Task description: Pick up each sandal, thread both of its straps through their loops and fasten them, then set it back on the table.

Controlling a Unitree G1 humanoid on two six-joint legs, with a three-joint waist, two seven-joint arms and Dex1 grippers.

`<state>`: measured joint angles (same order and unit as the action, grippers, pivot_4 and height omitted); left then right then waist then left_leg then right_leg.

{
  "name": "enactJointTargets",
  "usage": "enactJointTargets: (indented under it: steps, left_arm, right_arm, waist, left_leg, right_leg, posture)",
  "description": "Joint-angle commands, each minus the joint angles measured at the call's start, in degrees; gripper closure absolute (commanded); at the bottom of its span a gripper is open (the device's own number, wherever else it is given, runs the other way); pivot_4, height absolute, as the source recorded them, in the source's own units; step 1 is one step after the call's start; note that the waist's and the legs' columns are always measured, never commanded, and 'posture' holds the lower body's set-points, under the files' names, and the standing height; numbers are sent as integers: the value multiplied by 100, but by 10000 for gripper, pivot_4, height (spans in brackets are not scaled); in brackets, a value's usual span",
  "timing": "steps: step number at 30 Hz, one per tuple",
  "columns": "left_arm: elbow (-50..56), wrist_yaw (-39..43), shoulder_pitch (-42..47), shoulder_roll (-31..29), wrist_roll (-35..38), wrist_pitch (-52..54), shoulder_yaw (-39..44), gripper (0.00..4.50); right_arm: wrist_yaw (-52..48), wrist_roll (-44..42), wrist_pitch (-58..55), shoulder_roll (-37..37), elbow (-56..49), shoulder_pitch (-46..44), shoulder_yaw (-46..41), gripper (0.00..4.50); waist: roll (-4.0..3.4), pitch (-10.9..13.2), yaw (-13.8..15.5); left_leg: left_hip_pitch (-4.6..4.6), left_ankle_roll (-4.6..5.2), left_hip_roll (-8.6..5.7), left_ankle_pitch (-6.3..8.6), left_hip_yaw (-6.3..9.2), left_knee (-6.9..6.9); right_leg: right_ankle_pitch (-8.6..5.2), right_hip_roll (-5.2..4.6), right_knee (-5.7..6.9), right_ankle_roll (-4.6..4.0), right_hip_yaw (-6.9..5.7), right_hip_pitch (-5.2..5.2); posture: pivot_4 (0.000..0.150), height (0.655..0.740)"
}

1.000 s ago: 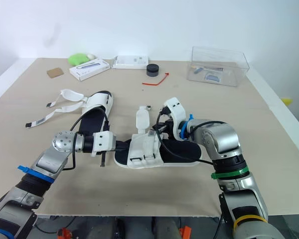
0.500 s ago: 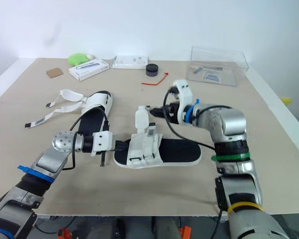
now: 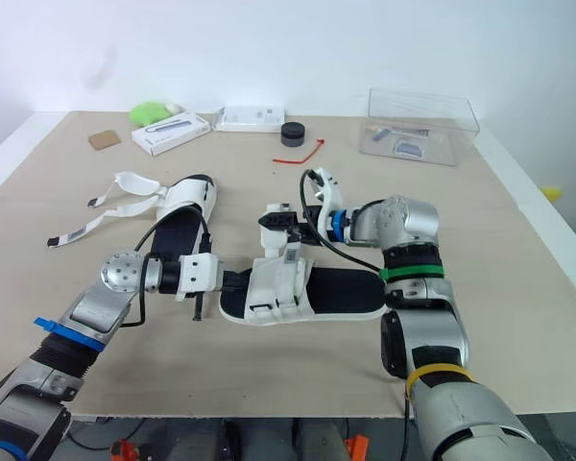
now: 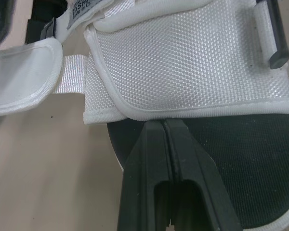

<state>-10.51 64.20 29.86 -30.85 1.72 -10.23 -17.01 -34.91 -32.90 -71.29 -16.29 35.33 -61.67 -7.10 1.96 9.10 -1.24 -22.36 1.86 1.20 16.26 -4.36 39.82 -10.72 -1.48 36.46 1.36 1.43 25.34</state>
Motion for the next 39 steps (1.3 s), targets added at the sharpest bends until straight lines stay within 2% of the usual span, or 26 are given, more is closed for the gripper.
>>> enactJointTargets:
  steps: [1, 12, 25, 28, 35, 36, 38, 39]
  left_arm:
    - [-72, -8, -69, -48, -188, 59, -118, 45000]
    - [120, -71, -204, -96, -191, 151, -106, 45000]
    - [165, -142, -229, -83, -202, 194, -143, 45000]
    - [150, -134, -227, -77, -197, 179, -148, 45000]
    - [81, -117, -180, -71, -191, 150, -143, 45000]
    - [75, -116, -174, -69, -189, 150, -141, 45000]
    - [69, -112, -169, -69, -185, 149, -138, 45000]
    - [69, -110, -169, -71, -180, 151, -134, 45000]
  right_arm:
    - [-210, -27, 256, 184, 552, -594, -143, 384]
    - [-547, 255, 1162, 530, 2059, -1392, -272, 384]
    - [-539, 444, 1787, 407, 2709, -1847, -640, 384]
    - [-508, 495, 1894, 395, 2736, -1811, -674, 8597]
    - [-1097, 761, 2044, 353, 2293, -1617, -293, 42784]
    - [-1203, 796, 2084, 347, 2138, -1554, -226, 44573]
    - [-1524, 879, 2267, 306, 1612, -1323, 15, 44573]
    - [-1828, 1046, 2621, 242, 1031, -1035, 350, 44573]
  waist:
    - [-1, 0, -4]
    - [-3, 1, 0]
    - [-4, 1, -2]
    - [-4, 1, -2]
    - [-4, 1, -2]
    - [-4, 2, -2]
    - [-4, 2, -1]
    - [-4, 1, 3]
  left_leg:
    - [0, 0, 1, 0, -2, 0]
    - [-8, -1, -1, 1, -3, -20]
    - [-9, -1, -1, 1, -2, -31]
    - [-9, -1, -2, 1, -2, -32]
    - [-9, -1, -2, 1, -1, -32]
    - [-9, -1, -2, 1, -1, -31]
    - [-9, -1, -3, 1, -1, -32]
    - [-9, -1, -3, 1, 0, -31]
  right_leg:
    - [0, 0, -1, 0, 1, 1]
    - [5, -12, -26, 3, -11, 2]
    - [7, -29, -30, -3, -27, 4]
    - [7, -36, -30, -3, -27, 5]
    - [7, -35, -30, -4, -29, 4]
    - [8, -34, -30, -4, -29, 4]
    - [8, -32, -30, -4, -30, 4]
    - [8, -32, -30, -3, -30, 4]
  posture:
    - [1500, 7400]
    - [1500, 7400]
    - [1500, 7400]
    - [1500, 7400]
    - [1500, 7400]
    - [1500, 7400]
    - [1500, 7400]
    - [1500, 7400]
